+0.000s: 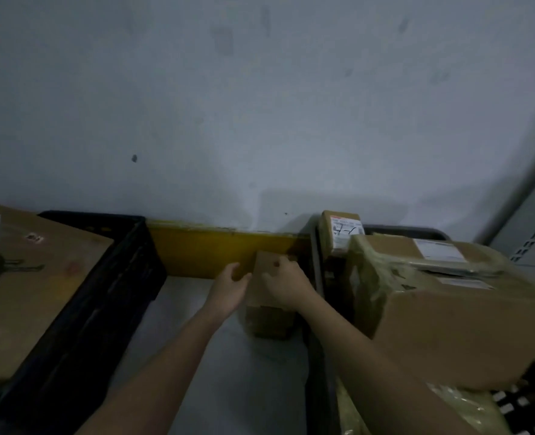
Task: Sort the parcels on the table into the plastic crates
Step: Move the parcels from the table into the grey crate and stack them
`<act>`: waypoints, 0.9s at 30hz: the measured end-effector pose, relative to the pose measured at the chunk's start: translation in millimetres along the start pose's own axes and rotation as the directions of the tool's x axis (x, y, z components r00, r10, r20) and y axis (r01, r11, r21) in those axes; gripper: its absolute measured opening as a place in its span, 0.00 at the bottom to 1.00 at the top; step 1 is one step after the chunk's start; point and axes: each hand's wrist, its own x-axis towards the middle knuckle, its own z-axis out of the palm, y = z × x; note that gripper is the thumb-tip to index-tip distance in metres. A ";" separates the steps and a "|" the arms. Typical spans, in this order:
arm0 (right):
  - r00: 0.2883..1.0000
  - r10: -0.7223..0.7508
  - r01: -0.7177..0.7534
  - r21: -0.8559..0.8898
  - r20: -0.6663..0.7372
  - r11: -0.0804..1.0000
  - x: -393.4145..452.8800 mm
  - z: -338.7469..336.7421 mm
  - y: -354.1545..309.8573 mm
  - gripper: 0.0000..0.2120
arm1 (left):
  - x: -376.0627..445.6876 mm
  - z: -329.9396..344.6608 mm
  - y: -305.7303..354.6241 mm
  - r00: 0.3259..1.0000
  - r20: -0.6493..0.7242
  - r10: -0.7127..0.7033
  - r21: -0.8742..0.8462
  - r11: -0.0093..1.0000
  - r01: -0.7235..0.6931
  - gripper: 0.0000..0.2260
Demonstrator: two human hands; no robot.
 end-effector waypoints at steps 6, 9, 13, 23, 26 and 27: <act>0.902 0.430 -0.431 0.074 0.039 0.899 51.1 36.9 29.1 0.39 | 43.7 5.2 -31.4 0.979 0.159 -0.129 -0.030 0.990 0.136 0.26; 0.848 0.522 -0.531 0.181 0.094 0.828 62.3 50.0 45.2 0.41 | 60.5 15.7 -47.0 0.956 0.250 -0.151 -0.066 0.983 0.172 0.19; 0.835 0.545 -0.549 0.204 0.083 0.810 59.0 61.5 66.3 0.33 | 69.6 26.3 -66.8 0.942 0.316 -0.110 -0.099 0.984 0.148 0.14; 0.966 0.184 -0.077 0.474 -0.184 0.877 45.2 72.0 12.7 0.22 | 69.0 -31.0 -51.1 0.915 0.311 -0.258 -0.390 0.843 0.370 0.17; 0.939 -0.006 0.086 0.217 -0.344 0.972 33.1 72.5 -5.1 0.31 | 62.6 -44.9 -36.3 0.950 0.272 -0.154 -0.366 0.896 0.250 0.34; 0.916 -0.106 0.144 0.071 -0.387 0.987 28.8 70.9 -11.0 0.33 | 58.7 -49.1 -28.6 0.960 0.256 -0.114 -0.395 0.894 0.212 0.37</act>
